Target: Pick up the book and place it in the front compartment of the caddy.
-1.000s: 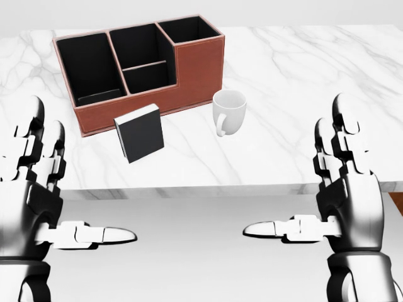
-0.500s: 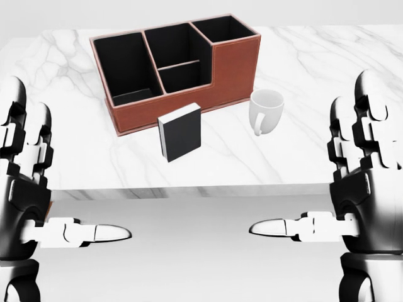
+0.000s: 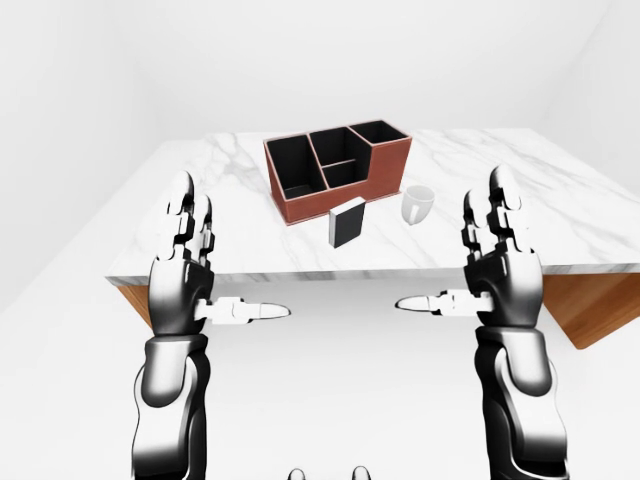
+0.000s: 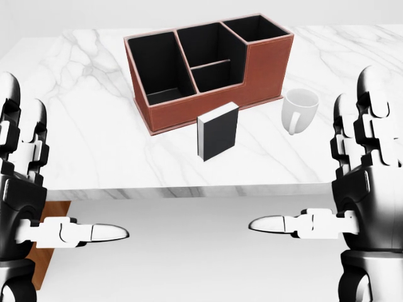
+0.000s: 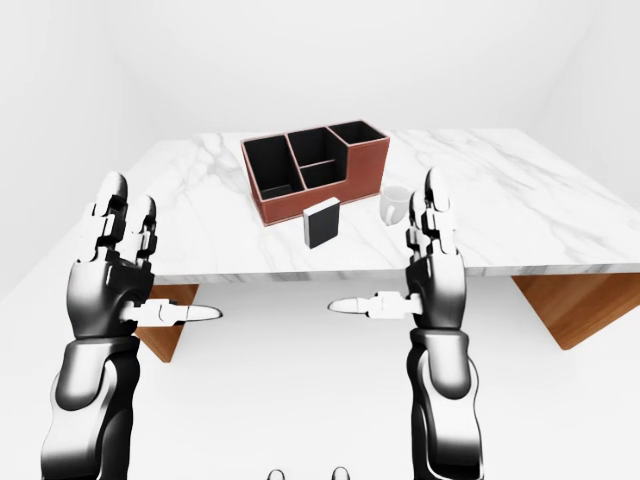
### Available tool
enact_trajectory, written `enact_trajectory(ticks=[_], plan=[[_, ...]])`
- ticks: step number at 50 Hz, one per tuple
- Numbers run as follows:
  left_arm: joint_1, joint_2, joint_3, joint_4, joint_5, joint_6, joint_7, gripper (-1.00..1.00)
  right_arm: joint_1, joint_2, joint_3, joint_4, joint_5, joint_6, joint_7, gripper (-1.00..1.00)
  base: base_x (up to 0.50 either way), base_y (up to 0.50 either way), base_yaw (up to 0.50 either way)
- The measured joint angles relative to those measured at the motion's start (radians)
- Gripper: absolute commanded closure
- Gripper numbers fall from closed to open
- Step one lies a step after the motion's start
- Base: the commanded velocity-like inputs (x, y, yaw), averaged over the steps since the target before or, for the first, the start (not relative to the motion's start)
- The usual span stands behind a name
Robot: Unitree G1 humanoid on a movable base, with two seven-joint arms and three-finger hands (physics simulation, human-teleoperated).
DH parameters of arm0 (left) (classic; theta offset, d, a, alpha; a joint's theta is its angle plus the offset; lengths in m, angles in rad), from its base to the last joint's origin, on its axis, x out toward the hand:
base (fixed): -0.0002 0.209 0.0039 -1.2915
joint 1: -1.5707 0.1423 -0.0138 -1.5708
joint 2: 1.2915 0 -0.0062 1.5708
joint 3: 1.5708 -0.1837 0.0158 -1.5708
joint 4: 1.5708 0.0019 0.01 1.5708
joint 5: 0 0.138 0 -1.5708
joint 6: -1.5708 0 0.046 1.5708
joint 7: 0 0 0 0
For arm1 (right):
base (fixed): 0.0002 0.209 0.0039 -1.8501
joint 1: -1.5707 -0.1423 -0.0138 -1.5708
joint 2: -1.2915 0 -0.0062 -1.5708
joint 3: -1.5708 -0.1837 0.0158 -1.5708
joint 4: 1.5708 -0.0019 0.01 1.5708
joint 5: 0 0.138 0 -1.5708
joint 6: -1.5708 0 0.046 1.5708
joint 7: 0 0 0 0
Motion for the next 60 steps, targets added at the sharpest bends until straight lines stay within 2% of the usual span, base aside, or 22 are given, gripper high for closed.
enact_trajectory(ticks=[6, 60], plan=[[0.0, -0.002, -0.001, -0.001, -0.001, 0.0, -0.001, -1.0, 0.0, 0.0, -0.001, -0.013, 0.003, 0.0, -0.001, -1.0, 0.0, 0.0, 0.0], [-0.001, -0.004, -0.001, -0.005, -0.005, 0.0, 0.0, -1.0, 0.014, 0.001, 0.008, -0.032, 0.018, 0.0, 0.021, -1.0, 0.5, 0.0, 0.0]])
